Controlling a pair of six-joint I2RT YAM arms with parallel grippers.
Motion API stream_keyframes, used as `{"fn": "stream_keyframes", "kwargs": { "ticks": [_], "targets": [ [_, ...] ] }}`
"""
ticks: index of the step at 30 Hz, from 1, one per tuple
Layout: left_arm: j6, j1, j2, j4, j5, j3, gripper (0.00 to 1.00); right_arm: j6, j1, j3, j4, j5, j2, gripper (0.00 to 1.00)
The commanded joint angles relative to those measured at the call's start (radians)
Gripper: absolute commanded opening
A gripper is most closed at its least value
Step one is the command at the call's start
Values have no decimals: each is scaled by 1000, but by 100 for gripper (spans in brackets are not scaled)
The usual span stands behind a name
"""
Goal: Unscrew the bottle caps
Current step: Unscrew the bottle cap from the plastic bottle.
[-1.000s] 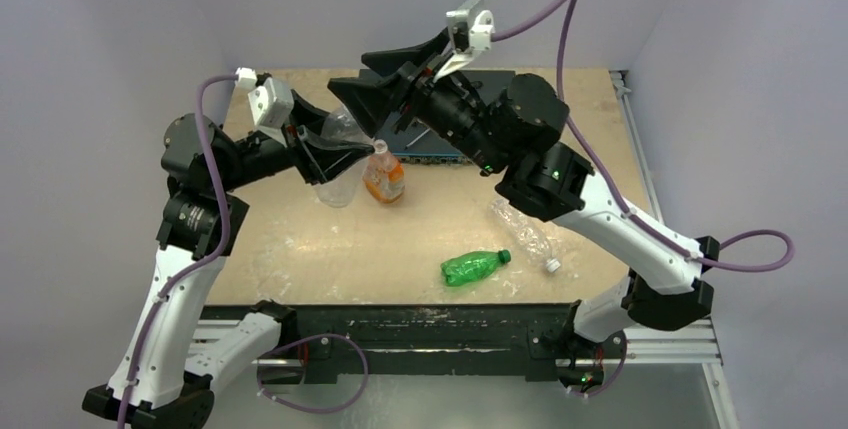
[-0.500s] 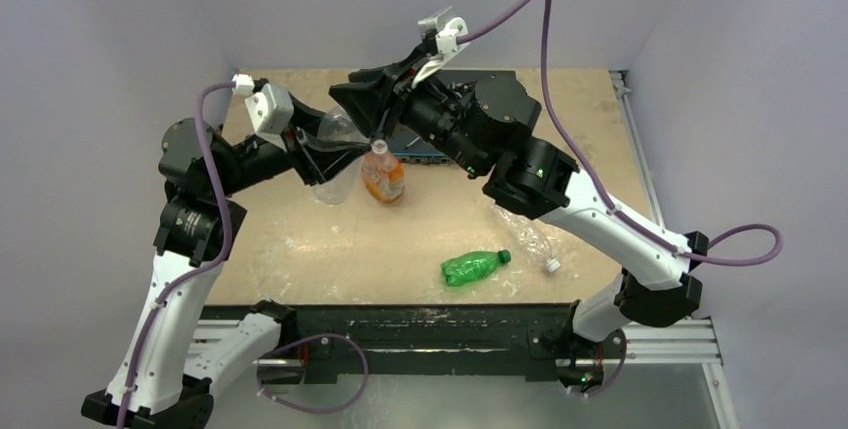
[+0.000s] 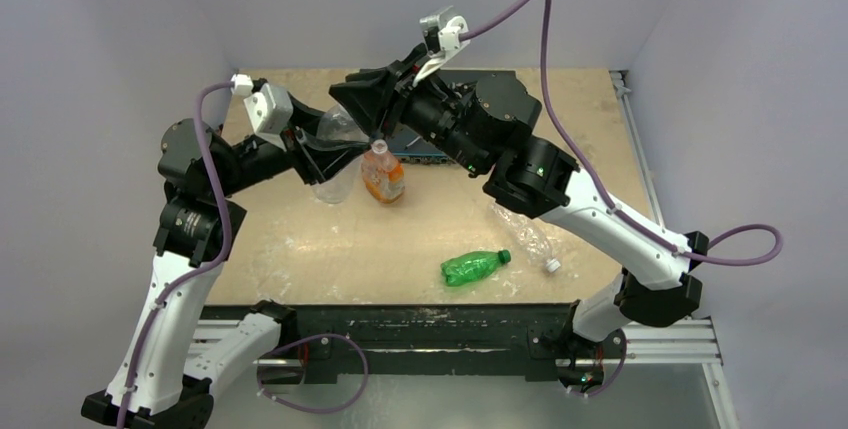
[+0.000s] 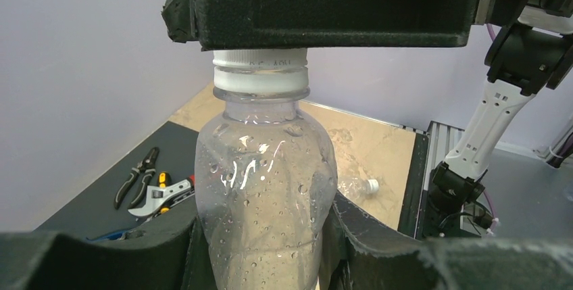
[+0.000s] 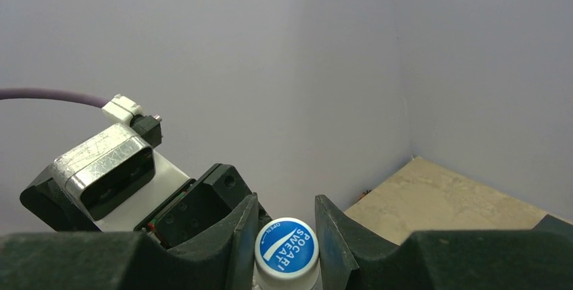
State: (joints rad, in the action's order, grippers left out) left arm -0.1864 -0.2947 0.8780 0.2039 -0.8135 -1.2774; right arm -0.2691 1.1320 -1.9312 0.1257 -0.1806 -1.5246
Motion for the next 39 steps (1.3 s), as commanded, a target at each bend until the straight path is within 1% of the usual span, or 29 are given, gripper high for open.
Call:
{"fn": "stream_keyframes", "kwargs": {
  "ticks": [1, 3, 5, 6, 7, 9, 10, 11, 13, 18, 22, 26, 29, 34, 36, 37, 39],
  "targets": [
    [18, 5, -11, -29, 20, 2, 0, -22, 2, -17, -22, 29, 8, 34],
    [17, 5, -11, -29, 21, 2, 0, -23, 2, -25, -14, 33, 0, 33],
    [17, 5, -13, -31, 22, 3, 0, -22, 2, -39, 2, 36, -11, 38],
    [18, 5, -13, -31, 22, 2, 0, -22, 2, -43, 6, 37, -14, 38],
    [18, 5, -13, -32, 22, 0, 0, -23, 2, -43, 6, 38, -15, 38],
    [17, 5, -13, -32, 22, 1, 0, -28, 2, -42, 3, 38, -14, 33],
    [16, 5, -13, -32, 23, 1, 0, -28, 2, -42, 4, 39, -15, 32],
    [16, 5, -13, -34, 23, 1, 0, -30, 2, -44, 6, 39, -16, 32],
    [13, 5, -12, -38, 23, 1, 0, -30, 0, -50, 11, 42, -21, 35],
    [13, 5, -11, -37, 25, -1, 0, -32, 0, -35, -4, 39, -13, 30],
    [12, 5, -10, -38, 25, -3, 0, -32, 0, -65, 27, 49, -32, 35],
    [8, 5, -8, -39, 23, -4, 0, -36, -1, -43, 7, 46, -18, 34],
    [8, 5, -7, -41, 22, -4, 0, -39, -4, -40, 6, 50, -16, 36],
    [2, 5, -5, -45, 19, -4, 0, -43, -8, -42, 13, 60, -19, 35],
    [2, 5, -7, -45, 19, -3, 0, -45, -9, -36, 11, 61, -19, 30],
    [2, 5, -7, -46, 20, -2, 0, -46, -9, -35, 9, 60, -19, 25],
    [0, 5, -8, -47, 18, -4, 0, -47, -10, -25, 4, 62, -16, 0]
  ]
}}
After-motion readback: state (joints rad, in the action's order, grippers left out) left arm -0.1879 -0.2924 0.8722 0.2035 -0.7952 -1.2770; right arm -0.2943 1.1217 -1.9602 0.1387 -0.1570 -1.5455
